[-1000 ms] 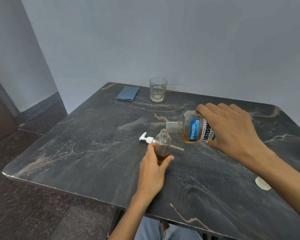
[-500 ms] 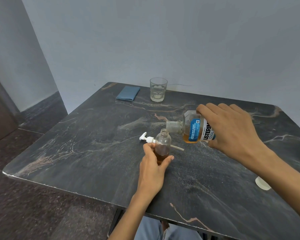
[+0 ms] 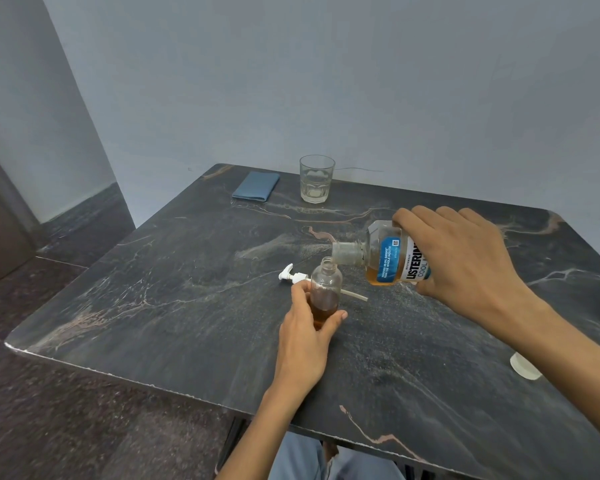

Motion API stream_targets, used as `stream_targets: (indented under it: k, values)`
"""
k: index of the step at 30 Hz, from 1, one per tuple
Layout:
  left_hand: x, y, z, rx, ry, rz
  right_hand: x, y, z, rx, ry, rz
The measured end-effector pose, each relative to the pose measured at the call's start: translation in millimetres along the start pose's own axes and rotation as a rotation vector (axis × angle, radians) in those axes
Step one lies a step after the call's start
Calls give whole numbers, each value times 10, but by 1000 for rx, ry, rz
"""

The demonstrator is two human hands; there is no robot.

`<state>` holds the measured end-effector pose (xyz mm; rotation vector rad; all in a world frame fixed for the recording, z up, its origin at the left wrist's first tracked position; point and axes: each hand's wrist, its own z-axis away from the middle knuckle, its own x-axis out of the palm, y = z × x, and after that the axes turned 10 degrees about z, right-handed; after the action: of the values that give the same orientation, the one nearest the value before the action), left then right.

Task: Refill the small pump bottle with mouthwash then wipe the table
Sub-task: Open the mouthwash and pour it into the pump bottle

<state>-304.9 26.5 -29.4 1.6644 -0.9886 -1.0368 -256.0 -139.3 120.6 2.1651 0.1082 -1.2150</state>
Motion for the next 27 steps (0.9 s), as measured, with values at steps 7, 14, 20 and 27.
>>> stream_targets:
  k: [7, 14, 20, 27]
  values:
    - [1, 16, 1, -1, -12, -7, -7, 1, -3, 6, 5, -7]
    - [-1, 33, 5, -2, -4, 0, -6, 4, -3, -7, -14, 17]
    - [1, 44, 3, -10, -3, 6, 3, 9, -15, -4, 1, 16]
    - [1, 48, 7, -6, -2, 11, 18, 19, -16, 6, 36, 12]
